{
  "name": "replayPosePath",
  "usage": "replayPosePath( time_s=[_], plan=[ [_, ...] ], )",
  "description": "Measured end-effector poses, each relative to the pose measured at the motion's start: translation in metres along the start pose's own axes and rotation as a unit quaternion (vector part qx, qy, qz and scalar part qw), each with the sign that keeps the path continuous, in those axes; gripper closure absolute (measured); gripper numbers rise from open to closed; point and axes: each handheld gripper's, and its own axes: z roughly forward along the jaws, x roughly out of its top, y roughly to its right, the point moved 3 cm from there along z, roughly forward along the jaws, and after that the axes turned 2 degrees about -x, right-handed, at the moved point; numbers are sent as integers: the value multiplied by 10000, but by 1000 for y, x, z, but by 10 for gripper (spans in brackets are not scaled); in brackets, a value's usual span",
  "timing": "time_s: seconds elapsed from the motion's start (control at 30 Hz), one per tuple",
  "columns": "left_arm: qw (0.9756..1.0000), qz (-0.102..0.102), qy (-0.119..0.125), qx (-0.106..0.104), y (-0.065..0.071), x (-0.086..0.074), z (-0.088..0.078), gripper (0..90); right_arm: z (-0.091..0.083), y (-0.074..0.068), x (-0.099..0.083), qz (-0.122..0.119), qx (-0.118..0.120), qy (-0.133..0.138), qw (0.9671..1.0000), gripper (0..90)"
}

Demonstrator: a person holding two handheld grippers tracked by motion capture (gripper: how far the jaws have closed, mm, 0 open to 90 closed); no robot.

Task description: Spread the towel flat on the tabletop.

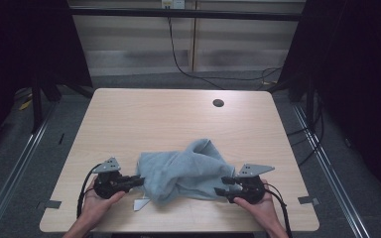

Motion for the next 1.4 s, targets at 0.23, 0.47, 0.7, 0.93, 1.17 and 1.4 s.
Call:
replayPosePath(
  time_s=[0.23,0.47,0.7,0.93,1.17,1.4],
  plan=[
    [9996,26,-279,17,-1,-6,16,832,18,-2,-4,-232,-216,-199,9993,365],
    [9984,32,-477,-302,20,-19,7,833,7,-8,-12,-34,-49,-294,9995,661],
    [9990,-14,-71,-430,25,-12,-11,836,-13,-18,-6,99,157,25,9998,815],
    [9979,-82,588,-257,17,25,-33,841,-36,-9,43,2,-47,699,9975,835],
    [9931,-7,1173,-78,11,70,-66,842,-60,4,107,-244,-298,1334,9903,838],
    [9895,-212,1318,562,-27,105,-77,844,-62,38,142,-21,-530,1725,9836,839]
  ],
)
